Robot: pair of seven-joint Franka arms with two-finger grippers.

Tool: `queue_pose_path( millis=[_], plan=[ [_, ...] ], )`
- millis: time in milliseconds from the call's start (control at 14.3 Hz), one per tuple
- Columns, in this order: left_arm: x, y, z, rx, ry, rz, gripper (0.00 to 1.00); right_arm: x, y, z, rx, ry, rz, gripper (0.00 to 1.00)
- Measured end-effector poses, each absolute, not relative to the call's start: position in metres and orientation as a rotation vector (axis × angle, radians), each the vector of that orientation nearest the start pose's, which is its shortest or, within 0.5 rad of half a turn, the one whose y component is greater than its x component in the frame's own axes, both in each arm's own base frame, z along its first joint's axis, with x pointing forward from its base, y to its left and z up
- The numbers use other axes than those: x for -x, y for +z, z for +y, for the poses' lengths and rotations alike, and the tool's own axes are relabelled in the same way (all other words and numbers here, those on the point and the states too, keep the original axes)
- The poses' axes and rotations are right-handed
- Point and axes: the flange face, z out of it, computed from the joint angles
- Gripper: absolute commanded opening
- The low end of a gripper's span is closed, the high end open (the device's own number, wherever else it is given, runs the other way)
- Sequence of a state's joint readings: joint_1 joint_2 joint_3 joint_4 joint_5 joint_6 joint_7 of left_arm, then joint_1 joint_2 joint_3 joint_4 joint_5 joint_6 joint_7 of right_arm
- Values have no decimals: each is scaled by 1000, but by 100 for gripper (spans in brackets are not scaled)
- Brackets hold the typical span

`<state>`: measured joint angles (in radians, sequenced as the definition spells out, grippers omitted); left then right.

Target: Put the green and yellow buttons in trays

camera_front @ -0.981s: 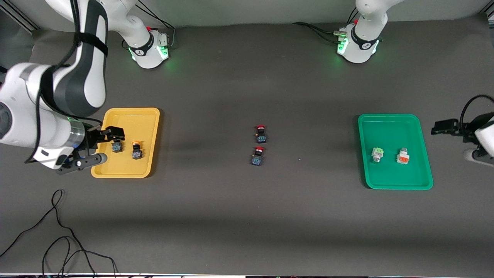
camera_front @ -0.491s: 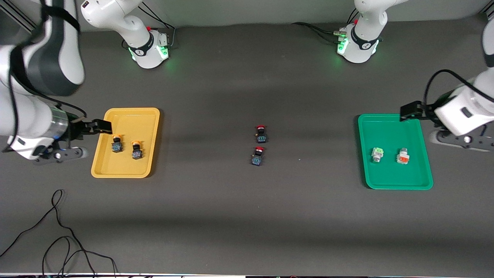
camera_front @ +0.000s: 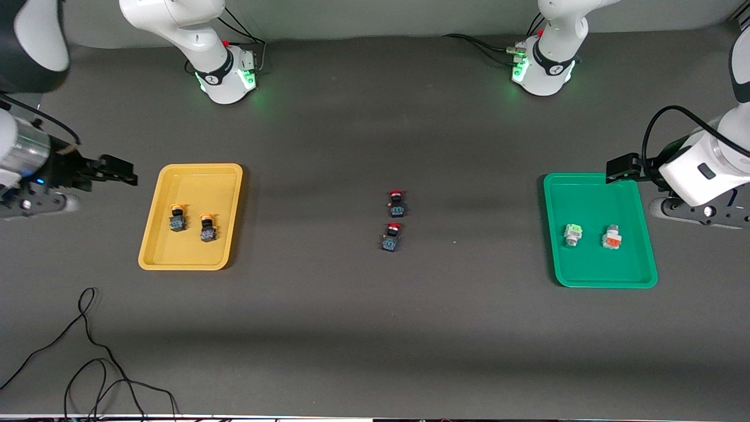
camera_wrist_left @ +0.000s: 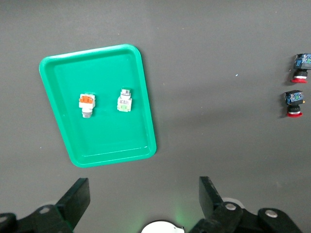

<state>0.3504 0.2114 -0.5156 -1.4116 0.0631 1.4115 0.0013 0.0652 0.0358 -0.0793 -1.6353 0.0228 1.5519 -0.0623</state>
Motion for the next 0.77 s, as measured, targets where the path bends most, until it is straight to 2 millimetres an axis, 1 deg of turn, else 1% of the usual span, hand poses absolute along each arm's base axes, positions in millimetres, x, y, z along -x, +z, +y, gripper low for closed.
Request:
queue_pose_path(
  millis=[140, 350, 631, 771],
  plan=[
    [-589, 580, -58, 3139, 296, 253, 100, -550, 581, -18, 3111, 153, -38, 100],
    [-585, 586, -63, 3107, 278, 239, 100, -545, 590, -28, 3121, 125, -12, 100],
    [-579, 593, -83, 3061, 250, 252, 100, -543, 597, -29, 3128, 101, -12, 100],
    [-573, 596, -88, 3058, 190, 263, 100, -543, 597, -30, 3129, 100, -11, 100]
  ],
)
